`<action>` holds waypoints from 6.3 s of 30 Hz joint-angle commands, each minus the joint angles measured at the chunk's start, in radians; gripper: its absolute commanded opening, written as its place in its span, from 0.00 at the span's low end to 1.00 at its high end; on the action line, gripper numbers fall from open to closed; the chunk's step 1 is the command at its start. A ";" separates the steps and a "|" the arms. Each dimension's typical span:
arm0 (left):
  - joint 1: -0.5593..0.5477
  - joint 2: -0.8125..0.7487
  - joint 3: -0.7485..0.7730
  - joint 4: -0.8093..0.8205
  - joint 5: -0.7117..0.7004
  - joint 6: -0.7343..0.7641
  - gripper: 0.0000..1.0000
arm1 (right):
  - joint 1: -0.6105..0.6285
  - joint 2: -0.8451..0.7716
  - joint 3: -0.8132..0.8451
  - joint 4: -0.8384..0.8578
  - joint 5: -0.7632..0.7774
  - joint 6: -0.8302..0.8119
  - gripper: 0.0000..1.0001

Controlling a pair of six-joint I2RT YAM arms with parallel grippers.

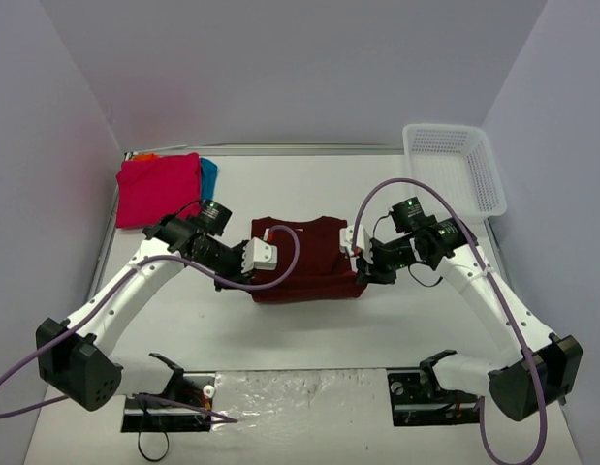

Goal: Fold and stack the t-shirts
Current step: Fold the long partially folded tshirt into a neat square, then put the neatly folded tshirt into the corner of the board with the left arm

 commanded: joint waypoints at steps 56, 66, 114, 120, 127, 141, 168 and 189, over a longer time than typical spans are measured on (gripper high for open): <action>0.246 1.151 1.204 -0.064 -0.181 0.033 0.58 | -0.202 1.349 1.318 -0.055 0.056 -0.041 0.51; 0.249 0.703 0.697 0.295 -0.298 -0.154 0.95 | -0.203 0.899 0.827 0.296 0.051 0.105 1.00; 0.703 0.073 -0.061 0.446 -0.071 -0.808 0.94 | 0.611 0.997 0.573 0.393 0.919 0.456 0.65; 0.708 0.091 -0.079 0.475 0.002 -0.839 0.94 | 0.613 1.043 0.604 0.382 0.950 0.450 0.66; 0.708 0.115 -0.088 0.483 0.047 -0.871 0.94 | 0.616 1.073 0.612 0.381 0.965 0.441 0.53; 0.706 0.119 -0.278 0.760 0.251 -1.168 0.94 | 0.633 1.018 0.655 0.296 0.977 0.431 0.00; 0.415 0.508 -0.291 1.211 0.246 -1.687 0.94 | 0.651 1.018 0.872 0.155 1.005 0.422 0.00; 0.361 0.711 -0.166 1.237 0.214 -1.701 0.94 | 0.662 1.053 0.892 0.126 0.991 0.422 0.00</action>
